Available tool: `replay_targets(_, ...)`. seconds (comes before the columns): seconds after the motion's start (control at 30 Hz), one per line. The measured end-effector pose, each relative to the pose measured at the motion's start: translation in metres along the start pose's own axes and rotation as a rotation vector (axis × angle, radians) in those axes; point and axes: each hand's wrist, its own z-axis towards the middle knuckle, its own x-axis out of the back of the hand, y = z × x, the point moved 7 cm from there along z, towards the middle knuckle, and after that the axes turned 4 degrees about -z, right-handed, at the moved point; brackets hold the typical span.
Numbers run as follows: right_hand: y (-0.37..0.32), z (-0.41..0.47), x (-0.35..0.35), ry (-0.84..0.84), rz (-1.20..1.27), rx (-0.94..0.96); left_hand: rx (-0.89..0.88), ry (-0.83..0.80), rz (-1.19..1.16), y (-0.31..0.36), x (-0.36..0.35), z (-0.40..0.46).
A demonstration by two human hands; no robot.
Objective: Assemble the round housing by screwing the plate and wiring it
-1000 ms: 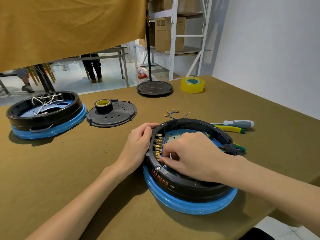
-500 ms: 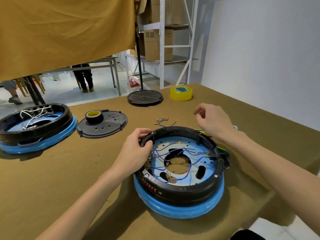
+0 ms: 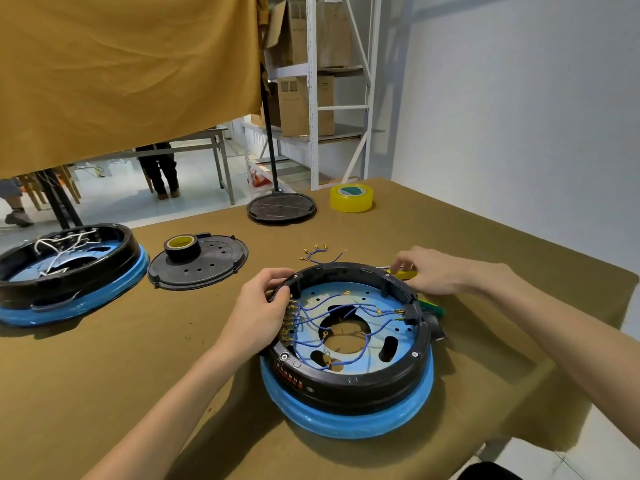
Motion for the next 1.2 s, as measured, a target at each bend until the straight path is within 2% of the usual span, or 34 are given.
replay_targets(0.07,0.005,-0.005,-0.003,-0.103,-0.020,-0.019,0.004,-0.003,-0.004,0.000,0.000,0.000)
replay_targets(0.13,0.006,-0.008,-0.006,-0.133,-0.080,-0.029,0.007,-0.001,-0.009,0.000,0.001,0.000)
replay_targets(0.27,0.005,-0.005,-0.009,0.007,-0.106,-0.006,0.000,-0.003,-0.001,0.000,0.001,-0.001)
replay_targets(0.4,0.004,-0.009,-0.015,0.070,-0.324,0.009,0.000,-0.004,-0.013,0.000,0.000,-0.001)
replay_targets(0.47,0.008,-0.011,-0.018,0.106,-0.329,-0.010,-0.006,0.003,-0.005,-0.001,0.001,-0.001)
replay_targets(0.7,0.025,-0.028,0.001,0.248,0.224,-0.174,-0.006,0.004,-0.014,-0.002,0.001,0.001)
replay_targets(0.8,0.008,-0.043,0.027,0.347,0.417,-0.150,-0.007,0.001,-0.018,-0.003,0.000,0.001)
replay_targets(0.87,-0.017,-0.056,0.045,0.356,0.613,-0.083,-0.007,0.002,-0.020,-0.003,0.000,0.000)
replay_targets(0.93,-0.045,-0.065,0.050,0.202,0.817,-0.032,0.002,-0.003,-0.028,-0.003,-0.001,0.001)
replay_targets(1.03,-0.092,-0.082,0.032,-0.326,1.019,-0.065,0.012,-0.014,-0.046,-0.003,-0.001,0.000)
replay_targets(1.1,-0.111,-0.094,0.018,-0.566,0.941,-0.085,0.007,-0.019,-0.052,-0.002,-0.001,-0.002)
replay_targets(1.2,-0.126,-0.103,0.003,-0.747,0.825,-0.091,0.011,-0.027,-0.075,-0.002,-0.001,-0.002)
